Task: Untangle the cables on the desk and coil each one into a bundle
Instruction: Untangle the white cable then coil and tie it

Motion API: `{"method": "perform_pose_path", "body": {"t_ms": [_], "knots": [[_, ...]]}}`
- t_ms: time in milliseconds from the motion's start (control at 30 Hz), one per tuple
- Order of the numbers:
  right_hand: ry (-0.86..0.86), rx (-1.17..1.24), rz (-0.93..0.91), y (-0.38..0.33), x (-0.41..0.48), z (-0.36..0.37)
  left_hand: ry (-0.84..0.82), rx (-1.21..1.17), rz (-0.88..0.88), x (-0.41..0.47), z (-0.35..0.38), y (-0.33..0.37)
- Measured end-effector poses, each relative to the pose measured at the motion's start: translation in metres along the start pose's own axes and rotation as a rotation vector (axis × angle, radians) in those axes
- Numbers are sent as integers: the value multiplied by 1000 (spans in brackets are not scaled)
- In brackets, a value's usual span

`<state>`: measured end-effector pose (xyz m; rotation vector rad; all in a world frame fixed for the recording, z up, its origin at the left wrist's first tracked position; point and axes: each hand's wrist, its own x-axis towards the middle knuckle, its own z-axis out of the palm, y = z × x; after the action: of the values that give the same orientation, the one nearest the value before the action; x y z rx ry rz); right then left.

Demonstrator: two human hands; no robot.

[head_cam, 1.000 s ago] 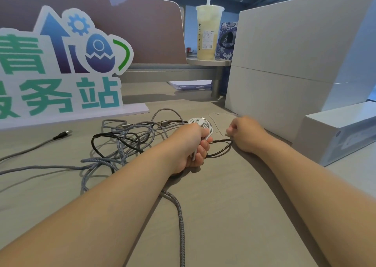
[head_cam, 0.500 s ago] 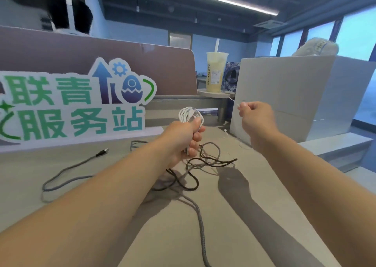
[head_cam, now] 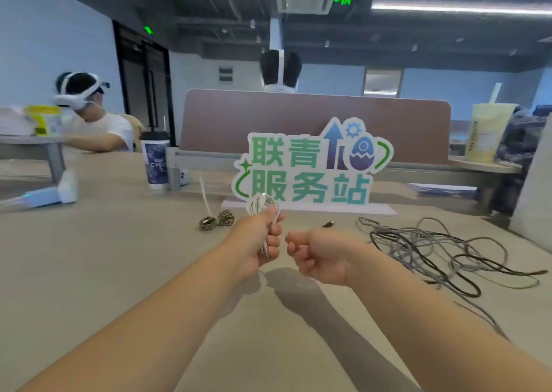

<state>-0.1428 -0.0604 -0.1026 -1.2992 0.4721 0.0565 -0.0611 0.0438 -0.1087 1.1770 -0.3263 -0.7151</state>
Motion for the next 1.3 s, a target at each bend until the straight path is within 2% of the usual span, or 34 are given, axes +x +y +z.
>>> {"method": "perform_pose_path", "body": {"t_ms": [100,200,233,367,433,567,733,867,1000,1200,1300], "knots": [[5,-81,-86,16,21,14,136,-78,8,11,-46,1],[37,-95,-272,25,29,14,194,-191,-17,30,-73,3],[42,-169,-326,26,28,11,206,-226,-29,37,-78,2],[162,-752,-511,25,21,0,184,-292,-83,49,-88,-1],[209,-901,-563,25,21,-1,152,-305,-80,48,-89,1],[330,-1020,-752,27,24,-1,125,-311,-89,46,-87,1],[465,-992,-825,23,18,-1,64,-278,-99,40,-80,0],[510,-811,-890,21,13,-3,17,-230,-104,34,-74,1],[498,-670,-864,23,13,-8,-146,-147,-136,23,-65,-1],[464,-681,-888,24,15,-11,-397,-3,-126,9,-52,-8],[409,-696,-918,24,15,-9,-402,23,-103,8,-51,-8]]}}
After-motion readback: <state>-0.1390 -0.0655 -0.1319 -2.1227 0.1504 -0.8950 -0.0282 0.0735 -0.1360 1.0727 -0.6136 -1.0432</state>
